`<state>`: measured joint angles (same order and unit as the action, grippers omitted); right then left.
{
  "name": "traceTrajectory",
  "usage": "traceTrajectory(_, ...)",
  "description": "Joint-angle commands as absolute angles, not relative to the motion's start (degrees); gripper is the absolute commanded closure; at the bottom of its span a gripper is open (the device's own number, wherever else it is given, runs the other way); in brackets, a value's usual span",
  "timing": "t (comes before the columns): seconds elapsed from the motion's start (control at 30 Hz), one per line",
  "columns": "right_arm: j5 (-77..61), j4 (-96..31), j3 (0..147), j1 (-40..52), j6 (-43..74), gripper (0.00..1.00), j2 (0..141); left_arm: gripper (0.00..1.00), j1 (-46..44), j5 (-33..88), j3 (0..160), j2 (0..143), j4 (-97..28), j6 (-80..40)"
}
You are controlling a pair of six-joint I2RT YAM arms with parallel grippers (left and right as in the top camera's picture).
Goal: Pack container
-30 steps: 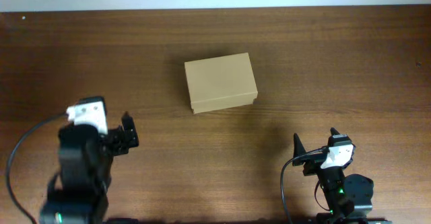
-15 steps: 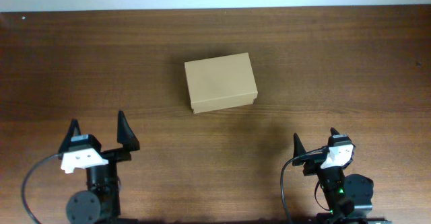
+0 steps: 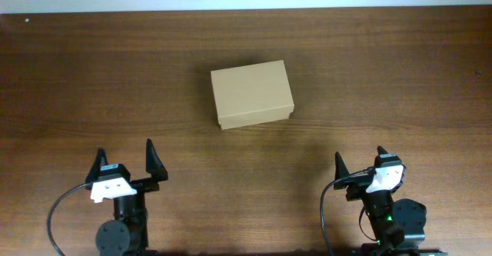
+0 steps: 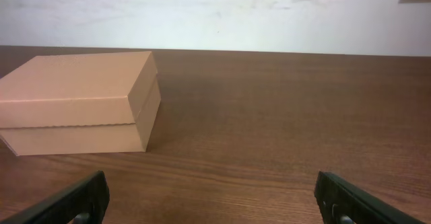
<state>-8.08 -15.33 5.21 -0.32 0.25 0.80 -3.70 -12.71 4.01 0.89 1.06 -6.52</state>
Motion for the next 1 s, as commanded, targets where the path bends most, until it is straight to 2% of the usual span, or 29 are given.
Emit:
traceTrajectory(0.0, -8.58, -15.16, 4.71, -0.01, 0.91, 0.01, 0.14, 0.0, -3.6, -13.32, 1.85, 0.27, 1.15, -6.42)
traceTrajectory(0.13, -8.58, -15.16, 4.71, -0.01, 0.93, 0.01, 0.14, 0.01, -3.6, -13.15, 0.47, 0.34, -3.4, -6.42)
traceTrajectory(0.97, -8.58, -15.16, 4.71, -0.01, 0.91, 0.01, 0.14, 0.0, -3.6, -13.13, 0.49, 0.34, -3.46, -6.42)
